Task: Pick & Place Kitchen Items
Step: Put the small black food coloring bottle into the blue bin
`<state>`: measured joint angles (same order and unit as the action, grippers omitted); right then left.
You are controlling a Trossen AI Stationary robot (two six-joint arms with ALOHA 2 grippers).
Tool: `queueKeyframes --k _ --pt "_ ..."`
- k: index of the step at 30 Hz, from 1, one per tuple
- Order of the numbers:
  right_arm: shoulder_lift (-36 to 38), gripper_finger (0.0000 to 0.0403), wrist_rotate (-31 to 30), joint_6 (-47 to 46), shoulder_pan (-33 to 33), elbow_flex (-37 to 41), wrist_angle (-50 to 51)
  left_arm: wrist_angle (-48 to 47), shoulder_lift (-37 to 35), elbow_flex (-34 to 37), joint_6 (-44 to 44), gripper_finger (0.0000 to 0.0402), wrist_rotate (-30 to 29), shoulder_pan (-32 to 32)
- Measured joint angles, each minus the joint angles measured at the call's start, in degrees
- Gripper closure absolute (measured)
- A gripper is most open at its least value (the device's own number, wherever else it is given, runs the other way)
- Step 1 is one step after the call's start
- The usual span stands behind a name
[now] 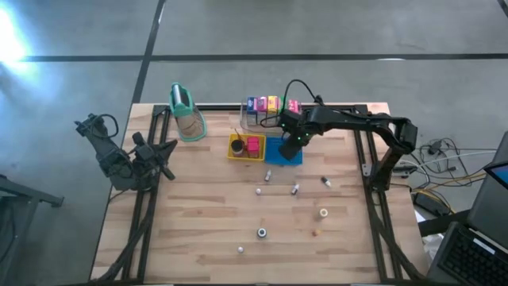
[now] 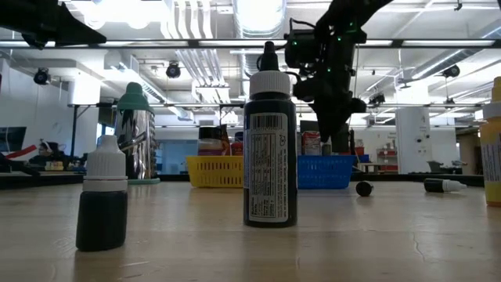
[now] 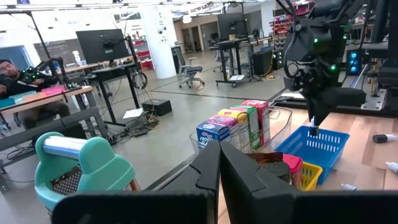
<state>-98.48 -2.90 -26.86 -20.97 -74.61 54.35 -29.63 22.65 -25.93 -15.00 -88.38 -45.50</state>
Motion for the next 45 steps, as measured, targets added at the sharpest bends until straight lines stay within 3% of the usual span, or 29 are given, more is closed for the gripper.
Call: queueKeyframes --k 6,15,24,33,45 --pt "0.0 0.0342 -0.33 -1.84 -0.13 0.21 -0.56 0.0 0.0 0.0 0.0 0.0387 0.0 0.0" --pt "0.0 0.0319 -1.66 -4.05 -0.88 3.55 -2.98 0.0 0.0 0.0 0.0 0.0387 0.01 0.0" --pt "0.0 0.0341 -1.59 -3.31 -1.73 8.31 -9.09 0.0 0.0 0.0 0.0 0.0388 0.0 0.0" --pt "0.0 0.0316 -1.29 -2.76 -2.75 12.21 -15.03 0.0 0.0 0.0 0.0 0.0387 0.0 0.0" --pt "0.02 0.033 -1.18 -1.65 -2.71 12.26 -16.01 0.0 0.0 0.0 0.0 0.0387 0.0 0.0"
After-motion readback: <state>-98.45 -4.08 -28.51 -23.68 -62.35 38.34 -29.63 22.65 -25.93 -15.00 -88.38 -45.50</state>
